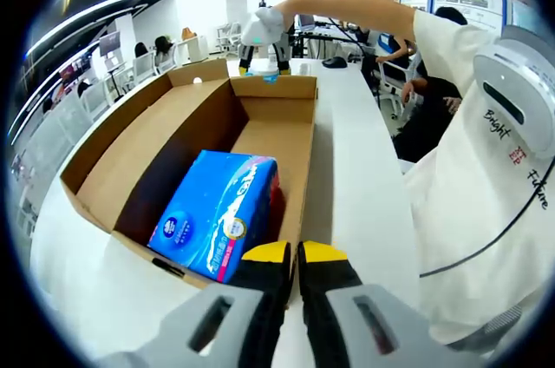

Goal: Operate the shoe box by opening the lid, removing the specified soft item, and placing it in the target area until the item is outside and the box remains undamaged.

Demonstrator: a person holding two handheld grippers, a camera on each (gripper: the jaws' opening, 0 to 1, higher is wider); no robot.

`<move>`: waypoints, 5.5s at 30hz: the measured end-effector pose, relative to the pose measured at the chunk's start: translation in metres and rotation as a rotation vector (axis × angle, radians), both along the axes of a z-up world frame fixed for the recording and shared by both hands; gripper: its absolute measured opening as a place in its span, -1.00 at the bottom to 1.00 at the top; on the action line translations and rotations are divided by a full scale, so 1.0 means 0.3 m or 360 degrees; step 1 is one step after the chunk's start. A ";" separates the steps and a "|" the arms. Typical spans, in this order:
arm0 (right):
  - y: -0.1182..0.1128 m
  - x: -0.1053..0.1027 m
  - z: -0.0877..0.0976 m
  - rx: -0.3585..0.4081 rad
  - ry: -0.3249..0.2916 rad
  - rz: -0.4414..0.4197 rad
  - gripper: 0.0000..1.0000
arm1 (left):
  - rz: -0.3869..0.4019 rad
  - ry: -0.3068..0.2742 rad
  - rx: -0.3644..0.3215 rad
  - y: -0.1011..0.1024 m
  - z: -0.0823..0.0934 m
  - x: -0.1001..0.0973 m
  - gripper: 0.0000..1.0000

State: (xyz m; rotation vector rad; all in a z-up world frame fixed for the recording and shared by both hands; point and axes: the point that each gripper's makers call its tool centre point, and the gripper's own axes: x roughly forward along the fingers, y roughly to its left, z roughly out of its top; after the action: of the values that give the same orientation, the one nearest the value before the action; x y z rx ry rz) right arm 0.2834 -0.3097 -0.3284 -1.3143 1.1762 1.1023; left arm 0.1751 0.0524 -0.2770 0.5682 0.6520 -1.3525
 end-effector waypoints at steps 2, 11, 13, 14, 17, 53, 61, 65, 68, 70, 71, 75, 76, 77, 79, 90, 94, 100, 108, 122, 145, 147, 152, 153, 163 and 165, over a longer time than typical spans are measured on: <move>0.000 -0.001 0.001 0.0020 0.0002 -0.0012 0.26 | 0.0001 0.0001 0.0000 0.000 0.000 0.000 -0.93; 0.002 -0.003 0.010 0.0038 -0.0019 -0.0026 0.24 | 0.0009 -0.0002 -0.0005 0.000 0.001 0.000 -0.92; 0.000 -0.003 0.022 0.0036 -0.0033 -0.0034 0.22 | 0.0011 -0.0003 -0.0007 0.000 0.001 0.000 -0.92; 0.000 -0.002 0.024 0.0037 -0.0035 -0.0035 0.21 | 0.0011 -0.0004 -0.0007 0.000 0.001 0.000 -0.92; -0.003 -0.004 0.051 0.0048 -0.0059 -0.0068 0.16 | 0.0009 -0.0004 -0.0007 0.000 0.001 0.001 -0.92; 0.149 0.039 0.275 0.1129 -0.0658 -0.0682 -0.27 | -0.0050 -0.0144 -0.0121 -0.001 0.010 -0.005 -0.92; 0.212 0.059 0.391 0.1787 -0.0791 -0.0966 -0.23 | -0.0079 -0.0148 -0.0136 -0.001 0.011 -0.002 -0.93; 0.245 0.045 0.403 0.1958 -0.0850 -0.0988 -0.20 | -0.0107 -0.0122 -0.0152 0.000 0.012 -0.001 -0.95; 0.270 0.023 0.397 0.2006 -0.0894 -0.1008 -0.10 | -0.0107 -0.0107 -0.0149 -0.005 0.010 -0.005 -0.95; 0.260 0.029 0.388 0.2046 -0.0952 -0.1171 -0.14 | -0.0094 -0.0119 -0.0145 -0.010 0.005 -0.006 -0.94; 0.263 0.028 0.390 0.2100 -0.0964 -0.1233 -0.19 | -0.0085 -0.0163 -0.0129 -0.018 -0.005 0.000 -0.93; 0.264 0.018 0.397 0.2214 -0.1037 -0.1306 -0.14 | -0.0075 -0.0210 -0.0109 -0.018 -0.008 0.003 -0.90; 0.259 0.014 0.396 0.2215 -0.1064 -0.1299 -0.14 | -0.0065 -0.0204 -0.0115 -0.017 -0.007 0.005 -0.90; 0.253 0.010 0.394 0.2229 -0.1079 -0.1321 -0.13 | -0.0063 -0.0203 -0.0117 -0.017 -0.007 0.006 -0.90; 0.248 0.002 0.388 0.2229 -0.1084 -0.1327 -0.17 | -0.0065 -0.0198 -0.0123 -0.016 -0.005 0.006 -0.90; 0.290 -0.099 0.381 0.2412 -0.1179 -0.1442 0.05 | -0.0062 -0.0149 -0.0133 -0.014 -0.006 0.007 -0.94; 0.300 -0.141 0.396 0.2525 -0.1108 -0.1458 0.05 | -0.0063 -0.0160 -0.0124 -0.018 -0.008 0.004 -0.95; 0.324 -0.163 0.410 0.2493 -0.1205 -0.1418 -0.05 | -0.0138 -0.0143 -0.0074 -0.019 -0.012 0.000 -0.97; 0.324 -0.182 0.415 0.2354 -0.1359 -0.1336 -0.11 | -0.0165 -0.0105 -0.0062 -0.017 -0.015 -0.007 -0.98; 0.302 -0.204 0.412 0.2227 -0.1437 -0.1324 -0.03 | -0.0156 -0.0104 -0.0092 -0.014 -0.011 -0.007 -0.98; 0.418 -0.260 0.428 0.2293 -0.1228 -0.1140 0.22 | -0.0129 -0.0090 -0.0033 -0.015 -0.018 -0.007 -0.98; 0.422 -0.273 0.442 0.2302 -0.1241 -0.1115 0.16 | -0.0134 -0.0097 -0.0027 -0.017 -0.018 -0.008 -0.98; 0.453 -0.273 0.420 0.2239 -0.1206 -0.1064 0.08 | -0.0128 -0.0098 0.0001 -0.014 -0.024 -0.008 -0.97; 0.466 -0.281 0.417 0.2228 -0.1202 -0.1033 0.06 | -0.0114 -0.0103 -0.0005 -0.014 -0.023 -0.007 -0.97; 0.505 -0.303 0.418 0.2260 -0.1190 -0.0962 -0.03 | -0.0131 -0.0142 0.0049 -0.018 -0.037 -0.007 -0.96; 0.515 -0.305 0.409 0.2263 -0.1160 -0.0952 -0.02 | -0.0148 -0.0145 0.0060 -0.018 -0.038 -0.007 -0.96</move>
State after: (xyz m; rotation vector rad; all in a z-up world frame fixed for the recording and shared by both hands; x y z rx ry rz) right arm 0.1920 -0.1553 -0.2057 -0.1197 0.0299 0.6050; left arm 0.1730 0.0471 -0.2885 0.6935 0.5838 -1.3946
